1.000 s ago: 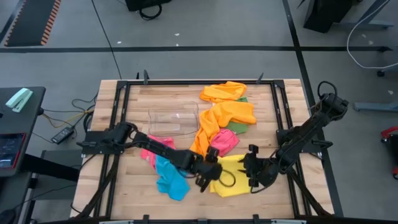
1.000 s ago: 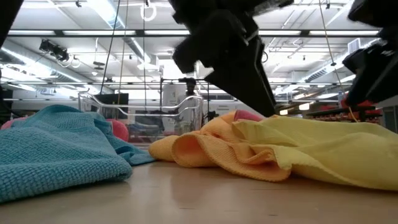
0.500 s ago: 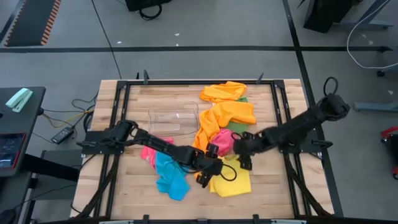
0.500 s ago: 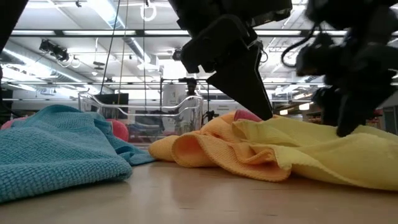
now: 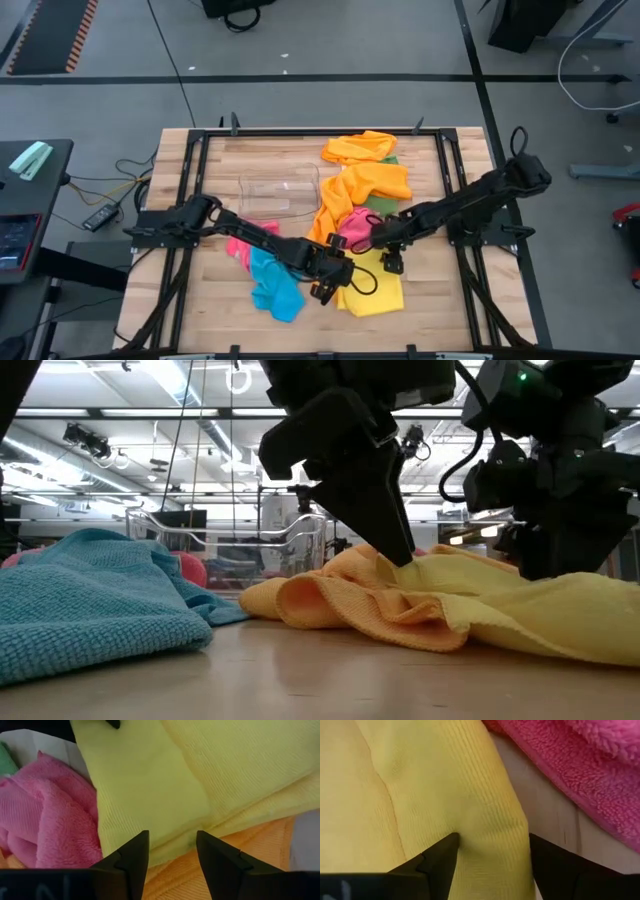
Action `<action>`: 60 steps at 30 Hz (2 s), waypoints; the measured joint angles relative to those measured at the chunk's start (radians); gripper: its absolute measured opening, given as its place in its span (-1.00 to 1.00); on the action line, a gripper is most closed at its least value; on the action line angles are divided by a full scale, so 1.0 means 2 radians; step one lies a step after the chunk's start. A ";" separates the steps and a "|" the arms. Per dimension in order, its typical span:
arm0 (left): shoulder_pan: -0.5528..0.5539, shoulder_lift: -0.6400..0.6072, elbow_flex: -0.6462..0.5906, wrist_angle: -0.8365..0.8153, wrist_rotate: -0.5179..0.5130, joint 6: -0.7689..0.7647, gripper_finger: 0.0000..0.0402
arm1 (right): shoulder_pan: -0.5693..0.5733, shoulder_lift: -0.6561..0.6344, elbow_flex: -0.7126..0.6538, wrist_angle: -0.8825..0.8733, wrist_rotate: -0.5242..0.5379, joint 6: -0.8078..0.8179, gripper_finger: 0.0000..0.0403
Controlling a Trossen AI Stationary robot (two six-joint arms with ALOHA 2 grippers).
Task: Fold microfiber towels
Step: Fold the yellow microfiber cloth
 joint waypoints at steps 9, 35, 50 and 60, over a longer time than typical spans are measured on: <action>-0.003 -0.022 0.000 0.003 -0.001 -0.013 -0.15 | 0.022 -0.029 -0.004 -0.005 0.033 0.004 -0.47; 0.029 -0.026 -0.001 0.069 -0.001 -0.079 -0.06 | 0.161 -0.053 0.021 -0.036 0.158 0.065 -0.91; 0.079 -0.019 -0.055 0.156 0.107 -0.094 0.19 | 0.192 -0.053 0.022 -0.033 0.220 0.061 -0.91; 0.095 -0.001 -0.056 0.137 0.184 -0.100 0.02 | 0.192 -0.053 0.028 -0.032 0.220 0.056 -0.91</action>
